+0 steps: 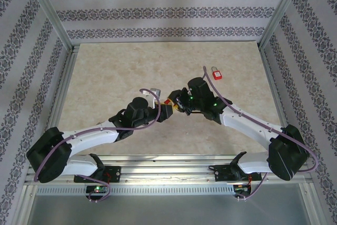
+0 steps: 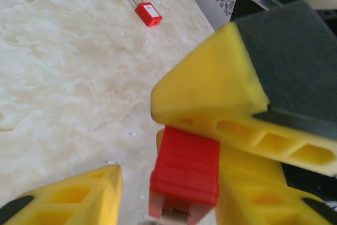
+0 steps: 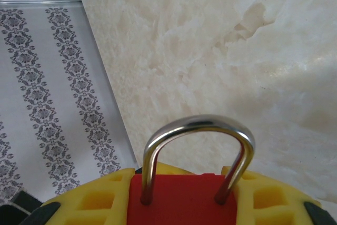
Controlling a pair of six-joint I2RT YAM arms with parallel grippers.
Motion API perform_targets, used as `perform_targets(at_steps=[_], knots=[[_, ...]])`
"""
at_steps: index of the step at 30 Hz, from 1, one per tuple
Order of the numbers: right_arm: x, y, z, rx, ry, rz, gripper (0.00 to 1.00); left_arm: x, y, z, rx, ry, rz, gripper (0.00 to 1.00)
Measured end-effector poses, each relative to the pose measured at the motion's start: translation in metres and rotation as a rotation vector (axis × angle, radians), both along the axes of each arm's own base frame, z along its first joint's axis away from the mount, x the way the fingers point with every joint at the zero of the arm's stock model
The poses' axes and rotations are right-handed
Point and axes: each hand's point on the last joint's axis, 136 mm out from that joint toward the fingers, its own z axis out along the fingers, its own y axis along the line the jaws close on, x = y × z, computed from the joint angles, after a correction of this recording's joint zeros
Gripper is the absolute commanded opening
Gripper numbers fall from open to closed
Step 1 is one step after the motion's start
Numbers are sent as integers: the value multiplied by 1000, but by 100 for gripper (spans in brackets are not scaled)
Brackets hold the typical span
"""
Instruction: Unlock with the key
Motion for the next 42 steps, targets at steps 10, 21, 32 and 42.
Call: perform_targets(at_steps=[10, 21, 32, 42], knots=[[2, 3, 1, 31, 1, -13, 0, 3, -1, 6, -5, -51, -15, 5], [1, -5, 6, 43, -27, 11, 57, 0, 11, 12, -14, -71, -7, 0], [8, -44, 32, -52, -245, 56, 31, -8, 29, 8, 44, -42, -16, 0], [-3, -26, 6, -163, -297, 214, 25, -15, 29, -2, 73, -8, -53, 0]])
